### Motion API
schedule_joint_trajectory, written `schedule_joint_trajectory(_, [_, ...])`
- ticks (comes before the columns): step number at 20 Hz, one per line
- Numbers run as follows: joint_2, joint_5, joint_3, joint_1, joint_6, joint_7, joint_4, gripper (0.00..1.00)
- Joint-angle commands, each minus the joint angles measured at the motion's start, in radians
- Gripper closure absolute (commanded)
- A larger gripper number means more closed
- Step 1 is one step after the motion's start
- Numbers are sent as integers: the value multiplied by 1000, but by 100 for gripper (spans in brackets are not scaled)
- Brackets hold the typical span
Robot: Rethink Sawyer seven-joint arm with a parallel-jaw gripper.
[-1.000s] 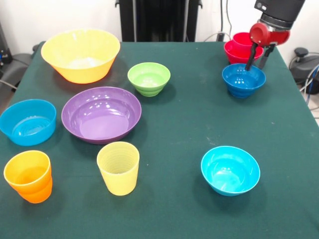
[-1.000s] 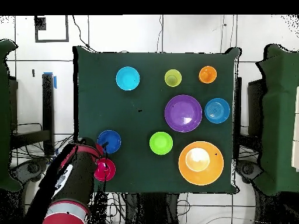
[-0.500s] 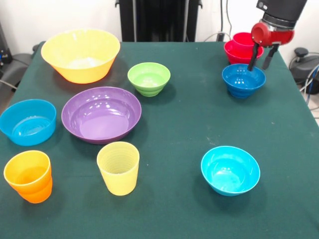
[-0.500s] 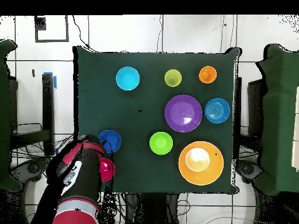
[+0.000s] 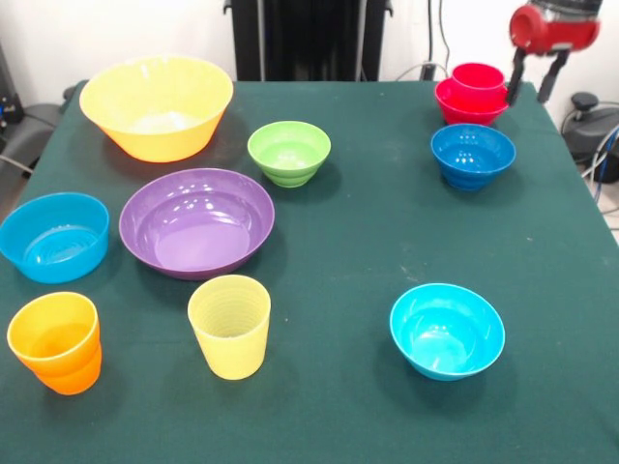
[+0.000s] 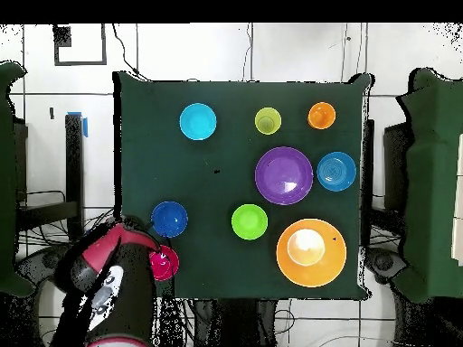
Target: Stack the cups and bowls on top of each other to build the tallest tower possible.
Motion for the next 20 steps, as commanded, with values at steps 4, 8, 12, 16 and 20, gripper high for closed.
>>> schedule_joint_trajectory(4, [-162,127,100,119,218,105,100,0])
schedule_joint_trajectory(8, [-152,153,108,98,239,69,45,0])
schedule_joint_trajectory(12, [-102,147,103,67,244,38,-35,0])
schedule_joint_trajectory(16, [-9,120,140,2,245,-45,-131,0])
schedule_joint_trajectory(20, [46,84,162,-46,242,-95,-210,0])
